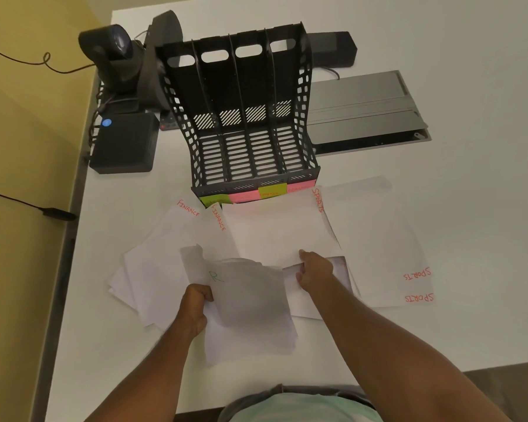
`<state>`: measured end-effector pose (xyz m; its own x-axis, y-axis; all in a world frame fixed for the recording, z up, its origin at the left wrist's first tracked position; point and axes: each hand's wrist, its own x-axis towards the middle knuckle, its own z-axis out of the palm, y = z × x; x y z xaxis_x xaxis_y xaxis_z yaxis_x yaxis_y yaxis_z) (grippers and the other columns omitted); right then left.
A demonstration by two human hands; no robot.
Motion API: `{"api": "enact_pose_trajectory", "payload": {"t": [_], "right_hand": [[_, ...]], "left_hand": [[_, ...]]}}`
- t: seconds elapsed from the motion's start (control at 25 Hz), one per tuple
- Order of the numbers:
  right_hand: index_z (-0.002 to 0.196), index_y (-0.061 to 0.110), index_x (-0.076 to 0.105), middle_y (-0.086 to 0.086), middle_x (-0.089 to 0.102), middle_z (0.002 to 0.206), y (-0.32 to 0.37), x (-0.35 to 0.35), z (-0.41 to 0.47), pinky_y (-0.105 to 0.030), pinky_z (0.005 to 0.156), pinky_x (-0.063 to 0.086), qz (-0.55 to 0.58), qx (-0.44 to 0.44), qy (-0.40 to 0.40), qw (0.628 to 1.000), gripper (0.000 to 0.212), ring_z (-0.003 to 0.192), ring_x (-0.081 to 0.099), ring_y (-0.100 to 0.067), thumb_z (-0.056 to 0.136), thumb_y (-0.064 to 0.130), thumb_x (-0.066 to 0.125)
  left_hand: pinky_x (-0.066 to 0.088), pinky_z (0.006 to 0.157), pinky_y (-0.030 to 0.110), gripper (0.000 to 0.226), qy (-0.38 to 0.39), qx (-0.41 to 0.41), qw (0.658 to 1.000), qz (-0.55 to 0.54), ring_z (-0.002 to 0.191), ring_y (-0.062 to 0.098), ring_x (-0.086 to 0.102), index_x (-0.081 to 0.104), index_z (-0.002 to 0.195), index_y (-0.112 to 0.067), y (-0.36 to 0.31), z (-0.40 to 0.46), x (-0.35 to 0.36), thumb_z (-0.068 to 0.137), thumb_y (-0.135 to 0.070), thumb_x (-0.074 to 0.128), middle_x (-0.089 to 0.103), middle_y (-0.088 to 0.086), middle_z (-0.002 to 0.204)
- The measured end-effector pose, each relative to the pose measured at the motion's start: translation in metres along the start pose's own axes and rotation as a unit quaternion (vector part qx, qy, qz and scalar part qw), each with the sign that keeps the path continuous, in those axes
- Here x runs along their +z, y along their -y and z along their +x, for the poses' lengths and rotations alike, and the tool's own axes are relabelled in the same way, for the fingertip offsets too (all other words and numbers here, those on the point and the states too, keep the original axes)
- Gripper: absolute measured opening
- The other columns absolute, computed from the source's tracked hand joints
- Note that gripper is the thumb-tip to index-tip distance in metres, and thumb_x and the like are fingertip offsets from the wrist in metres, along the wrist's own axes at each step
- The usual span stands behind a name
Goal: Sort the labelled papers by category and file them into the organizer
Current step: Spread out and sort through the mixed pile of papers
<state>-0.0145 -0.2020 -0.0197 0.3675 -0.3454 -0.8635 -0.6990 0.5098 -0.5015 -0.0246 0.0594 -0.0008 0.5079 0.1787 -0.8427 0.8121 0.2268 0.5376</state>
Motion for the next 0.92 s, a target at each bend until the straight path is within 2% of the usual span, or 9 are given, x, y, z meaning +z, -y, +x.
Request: {"api": "enact_pose_trajectory", "payload": {"t": [0.12, 0.2, 0.28, 0.36, 0.48, 0.6, 0.68, 0.76, 0.92], "right_hand": [[0.081, 0.014, 0.054, -0.008, 0.060, 0.084, 0.008, 0.000, 0.001, -0.032, 0.063, 0.060, 0.002, -0.007, 0.000, 1.000, 0.012, 0.069, 0.063, -0.021, 0.090, 0.010, 0.060], [0.075, 0.009, 0.059, -0.012, 0.068, 0.081, 0.013, -0.005, -0.012, -0.036, 0.068, 0.062, -0.091, -0.066, -0.037, 0.993, 0.014, 0.065, 0.068, -0.024, 0.087, 0.011, 0.066], [0.073, 0.008, 0.062, -0.009, 0.071, 0.076, 0.015, -0.015, -0.033, -0.038, 0.069, 0.060, -0.230, -0.171, -0.043, 0.957, 0.018, 0.065, 0.070, -0.023, 0.089, 0.017, 0.065], [0.075, 0.004, 0.060, -0.004, 0.067, 0.071, 0.020, -0.030, -0.056, -0.029, 0.064, 0.047, -0.321, -0.269, -0.066, 0.906, 0.025, 0.066, 0.064, -0.020, 0.093, 0.021, 0.061], [0.082, 0.004, 0.059, -0.020, 0.068, 0.084, 0.048, -0.067, -0.063, -0.030, 0.065, 0.030, -0.302, -0.338, -0.212, 0.866, 0.025, 0.079, 0.061, -0.035, 0.095, 0.025, 0.058], [0.086, 0.001, 0.064, -0.026, 0.068, 0.093, 0.078, -0.125, -0.029, -0.036, 0.071, 0.039, -0.243, -0.302, -0.307, 0.869, 0.028, 0.090, 0.062, -0.042, 0.093, 0.027, 0.060], [0.084, 0.000, 0.066, -0.024, 0.068, 0.091, 0.086, -0.163, -0.004, -0.040, 0.080, 0.047, -0.239, -0.242, -0.328, 0.881, 0.032, 0.092, 0.063, -0.042, 0.089, 0.032, 0.063], [0.087, -0.001, 0.069, -0.023, 0.069, 0.092, 0.088, -0.188, 0.014, -0.041, 0.083, 0.049, -0.266, -0.200, -0.320, 0.887, 0.035, 0.094, 0.064, -0.042, 0.088, 0.034, 0.064], [0.125, 0.002, 0.058, -0.025, 0.056, 0.128, 0.084, -0.185, 0.028, -0.050, 0.099, 0.044, -0.310, -0.163, -0.359, 0.865, 0.045, 0.120, 0.051, -0.044, 0.088, 0.028, 0.068]], "left_hand": [[0.039, 0.059, 0.028, 0.025, 0.011, 0.004, 1.000, 0.006, 0.060, 0.027, 0.047, 0.054, 0.058, -0.009, 0.002, 0.005, -0.007, 0.037, 0.000, 0.044, 0.053, 0.005, 0.058], [0.040, 0.061, 0.029, 0.028, 0.008, 0.005, 1.000, -0.004, 0.061, 0.028, 0.047, 0.054, 0.061, -0.010, 0.002, 0.010, -0.011, 0.037, 0.000, 0.044, 0.053, 0.006, 0.060], [0.039, 0.061, 0.028, 0.020, 0.006, 0.004, 1.000, -0.017, 0.057, 0.025, 0.047, 0.053, 0.051, -0.012, 0.002, 0.011, -0.013, 0.038, 0.000, 0.043, 0.053, 0.004, 0.054], [0.039, 0.059, 0.027, 0.020, 0.012, 0.009, 0.999, -0.031, 0.052, 0.023, 0.047, 0.054, 0.043, -0.016, 0.001, 0.011, -0.015, 0.040, 0.000, 0.042, 0.053, 0.002, 0.049], [0.043, 0.062, 0.030, 0.025, 0.022, 0.010, 0.998, -0.054, 0.059, 0.026, 0.049, 0.055, 0.060, -0.012, -0.004, 0.011, -0.022, 0.042, 0.001, 0.042, 0.056, 0.005, 0.053], [0.044, 0.069, 0.036, 0.028, 0.014, 0.017, 0.997, -0.074, 0.065, 0.029, 0.051, 0.057, 0.073, -0.009, -0.013, 0.012, -0.029, 0.052, 0.001, 0.042, 0.058, 0.007, 0.064], [0.046, 0.071, 0.037, 0.030, 0.011, 0.023, 0.995, -0.094, 0.063, 0.029, 0.054, 0.060, 0.076, -0.008, -0.019, 0.011, -0.032, 0.061, 0.005, 0.038, 0.061, 0.007, 0.064], [0.046, 0.071, 0.036, 0.031, 0.012, 0.029, 0.993, -0.116, 0.061, 0.028, 0.054, 0.061, 0.072, -0.009, -0.024, 0.008, -0.033, 0.056, 0.005, 0.039, 0.061, 0.006, 0.060], [0.047, 0.071, 0.034, 0.031, 0.003, 0.026, 0.990, -0.136, 0.065, 0.029, 0.053, 0.060, 0.069, -0.011, -0.026, 0.006, -0.035, 0.049, 0.003, 0.040, 0.059, 0.006, 0.064]]}}
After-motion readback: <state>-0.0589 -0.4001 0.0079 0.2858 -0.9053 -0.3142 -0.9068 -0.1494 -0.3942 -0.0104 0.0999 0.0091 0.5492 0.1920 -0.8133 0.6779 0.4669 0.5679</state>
